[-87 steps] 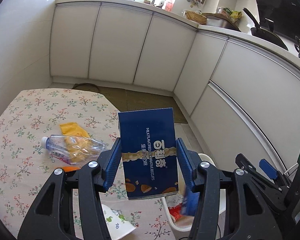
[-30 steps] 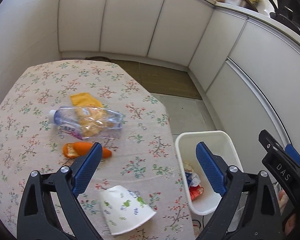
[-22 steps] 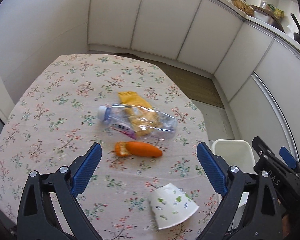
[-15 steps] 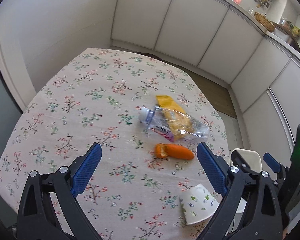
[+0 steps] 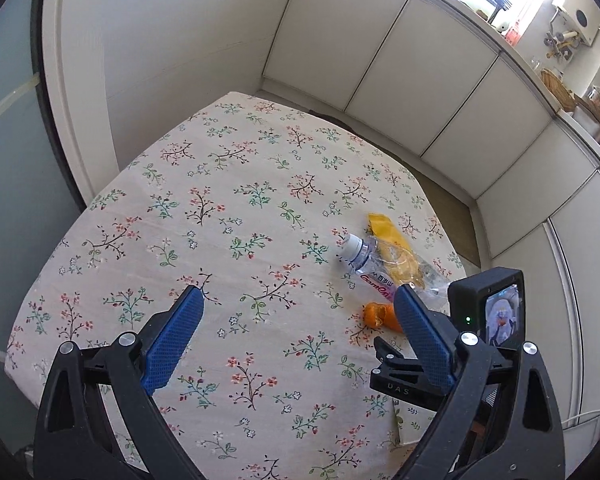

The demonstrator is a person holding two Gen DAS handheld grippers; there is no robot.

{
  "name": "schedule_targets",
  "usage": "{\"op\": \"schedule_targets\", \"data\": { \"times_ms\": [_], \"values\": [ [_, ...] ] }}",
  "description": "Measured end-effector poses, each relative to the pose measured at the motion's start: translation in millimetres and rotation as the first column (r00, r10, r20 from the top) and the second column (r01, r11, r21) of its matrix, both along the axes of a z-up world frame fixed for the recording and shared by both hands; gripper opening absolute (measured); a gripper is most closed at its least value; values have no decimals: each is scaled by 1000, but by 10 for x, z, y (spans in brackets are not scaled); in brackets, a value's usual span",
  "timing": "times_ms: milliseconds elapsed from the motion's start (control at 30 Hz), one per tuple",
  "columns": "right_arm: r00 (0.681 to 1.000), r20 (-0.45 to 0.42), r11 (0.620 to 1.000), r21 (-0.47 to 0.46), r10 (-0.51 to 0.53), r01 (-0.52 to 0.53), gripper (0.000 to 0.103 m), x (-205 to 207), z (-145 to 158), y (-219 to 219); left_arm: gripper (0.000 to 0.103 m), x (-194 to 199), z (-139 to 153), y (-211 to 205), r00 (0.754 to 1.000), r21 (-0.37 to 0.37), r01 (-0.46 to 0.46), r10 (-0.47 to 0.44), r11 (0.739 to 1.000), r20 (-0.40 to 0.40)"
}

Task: Collect trash
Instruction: 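Close the right gripper on the long orange peel, then grasp the white paper cup with the left gripper while the right gripper holds the peel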

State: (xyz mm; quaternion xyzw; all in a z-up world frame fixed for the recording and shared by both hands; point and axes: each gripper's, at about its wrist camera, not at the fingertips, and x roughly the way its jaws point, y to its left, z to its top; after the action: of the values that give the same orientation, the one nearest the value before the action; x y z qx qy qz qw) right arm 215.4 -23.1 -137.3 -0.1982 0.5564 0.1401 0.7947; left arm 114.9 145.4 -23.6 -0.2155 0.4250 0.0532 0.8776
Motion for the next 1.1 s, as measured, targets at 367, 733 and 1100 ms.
{"op": "schedule_targets", "data": {
  "times_ms": [367,733,1100],
  "values": [
    [995,-98,994,108,-21,32,10,128,-40,-153,92,57,-123,-5,999,-15,-2,1,1000,-33],
    [997,-26,974,213,-74,78,7,-66,493,-547,92,159,-323,-468,986,-73,91,-101,993,-131],
    [980,64,931,327,-190,160,5,-225,938,-1245,92,156,-941,-1594,889,-245,264,-334,933,-314]
  ]
}}
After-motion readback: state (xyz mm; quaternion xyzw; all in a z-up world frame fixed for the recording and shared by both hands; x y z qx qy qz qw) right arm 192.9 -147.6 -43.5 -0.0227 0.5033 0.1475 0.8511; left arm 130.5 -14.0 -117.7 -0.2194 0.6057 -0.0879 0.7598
